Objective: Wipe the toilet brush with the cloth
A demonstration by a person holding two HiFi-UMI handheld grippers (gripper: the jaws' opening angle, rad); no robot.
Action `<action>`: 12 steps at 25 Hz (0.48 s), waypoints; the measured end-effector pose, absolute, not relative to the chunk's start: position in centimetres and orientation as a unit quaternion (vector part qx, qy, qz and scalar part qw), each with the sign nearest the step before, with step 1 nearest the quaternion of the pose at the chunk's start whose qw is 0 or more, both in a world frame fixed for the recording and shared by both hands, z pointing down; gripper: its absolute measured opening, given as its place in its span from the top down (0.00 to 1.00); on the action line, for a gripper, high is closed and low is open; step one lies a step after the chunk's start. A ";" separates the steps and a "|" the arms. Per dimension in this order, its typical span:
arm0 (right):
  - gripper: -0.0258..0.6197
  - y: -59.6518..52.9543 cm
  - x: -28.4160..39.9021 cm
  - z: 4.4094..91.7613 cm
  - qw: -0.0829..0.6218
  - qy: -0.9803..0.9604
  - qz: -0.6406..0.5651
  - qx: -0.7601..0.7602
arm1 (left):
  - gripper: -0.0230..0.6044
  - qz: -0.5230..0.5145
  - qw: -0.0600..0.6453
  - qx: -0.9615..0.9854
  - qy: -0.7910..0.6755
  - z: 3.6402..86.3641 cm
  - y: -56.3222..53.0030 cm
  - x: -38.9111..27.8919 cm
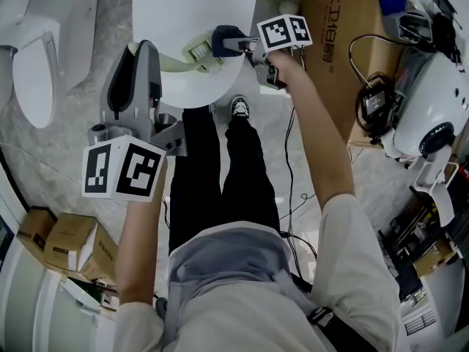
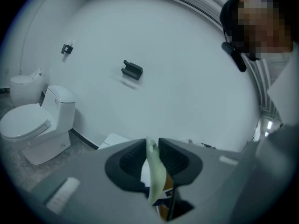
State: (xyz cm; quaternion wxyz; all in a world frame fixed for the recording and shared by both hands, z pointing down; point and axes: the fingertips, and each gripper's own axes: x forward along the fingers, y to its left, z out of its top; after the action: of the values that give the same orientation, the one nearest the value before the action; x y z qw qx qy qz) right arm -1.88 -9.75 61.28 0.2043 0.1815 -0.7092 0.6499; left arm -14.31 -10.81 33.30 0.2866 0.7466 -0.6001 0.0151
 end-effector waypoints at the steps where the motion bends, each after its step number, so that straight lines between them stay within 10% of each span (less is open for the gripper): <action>1: 0.79 -9.6 -1.6 61.4 0.202 -0.707 0.652 0.183 | 0.96 0.015 0.286 0.747 -0.601 33.3 -10.8 -14.3; 12: 0.79 -8.2 0.8 64.3 0.227 -0.689 0.654 0.214 | 0.96 0.015 0.281 0.750 -0.599 33.3 -11.0 -13.8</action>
State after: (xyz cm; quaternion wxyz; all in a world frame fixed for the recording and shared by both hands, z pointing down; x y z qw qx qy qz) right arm 0.82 -8.17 64.28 0.2267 0.2143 -0.6890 0.6542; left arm -13.84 -10.98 33.33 0.2812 0.7496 -0.5990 0.0148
